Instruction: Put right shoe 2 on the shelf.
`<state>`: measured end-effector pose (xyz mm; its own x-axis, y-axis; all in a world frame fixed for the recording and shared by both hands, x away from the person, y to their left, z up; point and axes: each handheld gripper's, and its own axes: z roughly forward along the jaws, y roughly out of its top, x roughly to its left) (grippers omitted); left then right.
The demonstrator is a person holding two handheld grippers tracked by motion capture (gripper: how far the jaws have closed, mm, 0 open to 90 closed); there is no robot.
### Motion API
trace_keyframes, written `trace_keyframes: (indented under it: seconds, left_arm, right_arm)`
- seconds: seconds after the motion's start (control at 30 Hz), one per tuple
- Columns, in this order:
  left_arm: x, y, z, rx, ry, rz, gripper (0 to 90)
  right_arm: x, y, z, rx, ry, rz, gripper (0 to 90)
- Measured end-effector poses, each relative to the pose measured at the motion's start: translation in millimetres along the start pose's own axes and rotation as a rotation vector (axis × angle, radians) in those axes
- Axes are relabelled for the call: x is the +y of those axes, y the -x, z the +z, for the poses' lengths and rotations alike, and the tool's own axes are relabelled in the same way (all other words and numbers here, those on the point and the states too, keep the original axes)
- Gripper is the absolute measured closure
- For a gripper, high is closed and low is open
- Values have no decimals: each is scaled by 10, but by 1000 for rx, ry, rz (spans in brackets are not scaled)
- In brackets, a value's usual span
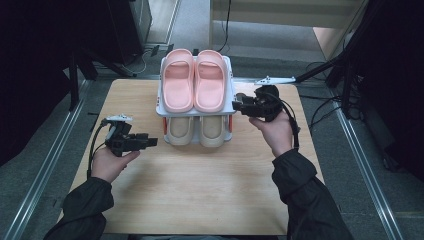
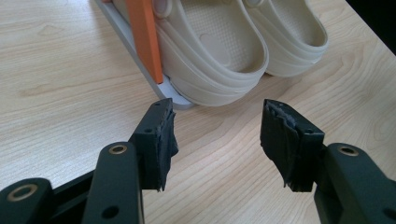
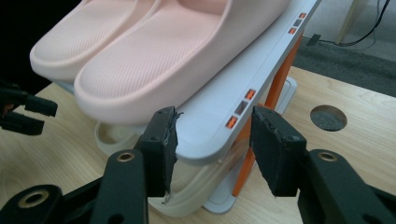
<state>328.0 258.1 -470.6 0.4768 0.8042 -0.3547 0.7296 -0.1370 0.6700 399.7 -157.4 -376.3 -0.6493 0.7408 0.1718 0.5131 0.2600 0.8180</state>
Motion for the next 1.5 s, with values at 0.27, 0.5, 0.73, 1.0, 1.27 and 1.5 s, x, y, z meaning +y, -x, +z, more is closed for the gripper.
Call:
trace_keyframes:
  seconds: [0.27,0.5,0.73,1.0,1.27,1.5]
  left_arm:
    - [6,36,13,-42,4,-4,431]
    - [9,96,27,-49,7,9,432]
    - [15,183,53,-58,7,37,431]
    - [7,250,96,-60,-14,65,417]
    - [1,273,141,-75,-23,70,404]
    - [-6,289,189,-71,-39,91,379]
  right_arm:
    - [-278,-6,-45,23,13,-28,506]
    - [-520,4,-54,49,-3,-19,504]
    - [-742,-11,-56,68,-10,-23,476]
    - [-939,29,-50,86,-6,-20,448]
    - [-1132,91,18,80,-45,-15,452]
    - [-1193,32,100,107,-62,-26,399]
